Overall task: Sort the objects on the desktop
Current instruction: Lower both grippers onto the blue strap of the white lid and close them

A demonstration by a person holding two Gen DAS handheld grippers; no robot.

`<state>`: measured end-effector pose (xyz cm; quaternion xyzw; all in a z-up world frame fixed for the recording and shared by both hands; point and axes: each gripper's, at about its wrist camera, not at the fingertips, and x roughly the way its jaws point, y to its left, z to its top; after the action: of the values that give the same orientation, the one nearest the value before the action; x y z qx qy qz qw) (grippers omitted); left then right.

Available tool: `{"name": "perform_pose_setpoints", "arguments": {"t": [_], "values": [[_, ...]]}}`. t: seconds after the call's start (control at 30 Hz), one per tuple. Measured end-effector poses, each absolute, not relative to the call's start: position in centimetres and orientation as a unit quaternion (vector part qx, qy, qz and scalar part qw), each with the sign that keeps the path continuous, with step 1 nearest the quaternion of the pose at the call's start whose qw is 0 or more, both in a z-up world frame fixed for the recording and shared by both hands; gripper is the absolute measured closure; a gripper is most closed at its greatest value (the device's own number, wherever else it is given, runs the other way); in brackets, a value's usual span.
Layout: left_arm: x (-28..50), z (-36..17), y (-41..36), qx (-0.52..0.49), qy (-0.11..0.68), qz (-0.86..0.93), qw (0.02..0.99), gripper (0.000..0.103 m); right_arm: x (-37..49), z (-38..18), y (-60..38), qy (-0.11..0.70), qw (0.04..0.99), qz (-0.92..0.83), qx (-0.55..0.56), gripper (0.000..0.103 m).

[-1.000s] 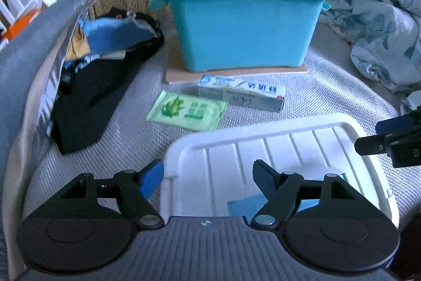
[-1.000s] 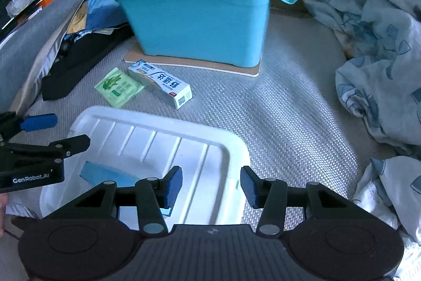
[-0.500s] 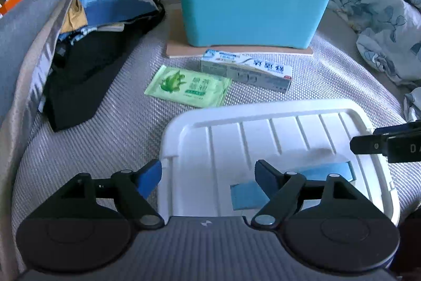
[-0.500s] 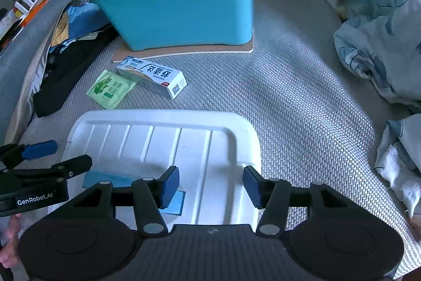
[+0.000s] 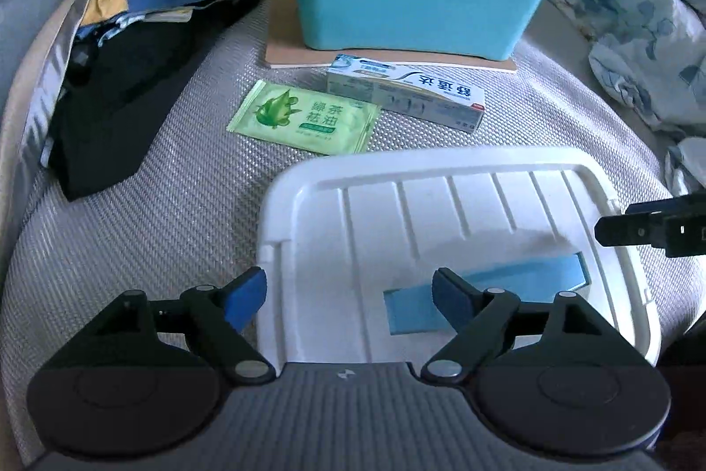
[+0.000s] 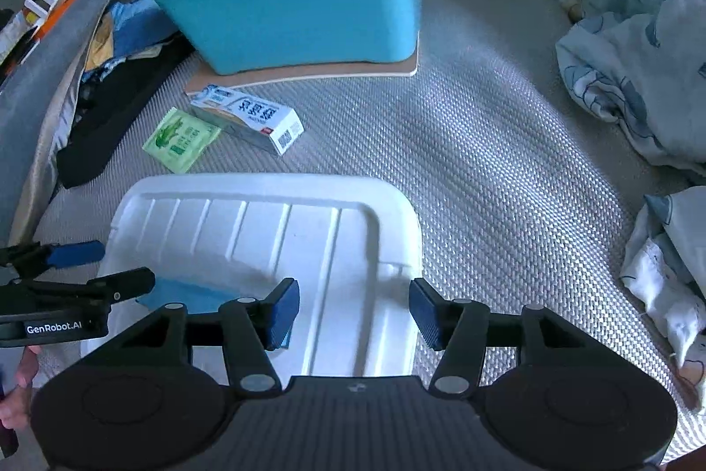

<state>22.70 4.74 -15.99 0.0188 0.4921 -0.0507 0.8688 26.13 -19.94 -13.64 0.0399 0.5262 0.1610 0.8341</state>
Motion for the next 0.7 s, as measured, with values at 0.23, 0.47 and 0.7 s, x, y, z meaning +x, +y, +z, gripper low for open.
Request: {"name": "perform_pose_setpoints", "arguments": {"t": [0.23, 0.47, 0.7], "values": [[22.9, -16.0, 5.7, -0.005, 0.501, -0.048, 0.864, 0.018, 25.8, -13.9, -19.4, 0.528, 0.833, 0.165, 0.022, 0.034], [23.0, -16.4, 5.8, -0.004, 0.513, -0.051, 0.857, 0.014, 25.5, -14.0, -18.9, 0.523, 0.836, 0.168, 0.01, 0.03], [23.2, -16.8, 5.7, -0.016, 0.527, -0.056, 0.848, 0.004, 25.4, -14.1, -18.4, 0.521, 0.837, 0.167, -0.004, 0.027]]}}
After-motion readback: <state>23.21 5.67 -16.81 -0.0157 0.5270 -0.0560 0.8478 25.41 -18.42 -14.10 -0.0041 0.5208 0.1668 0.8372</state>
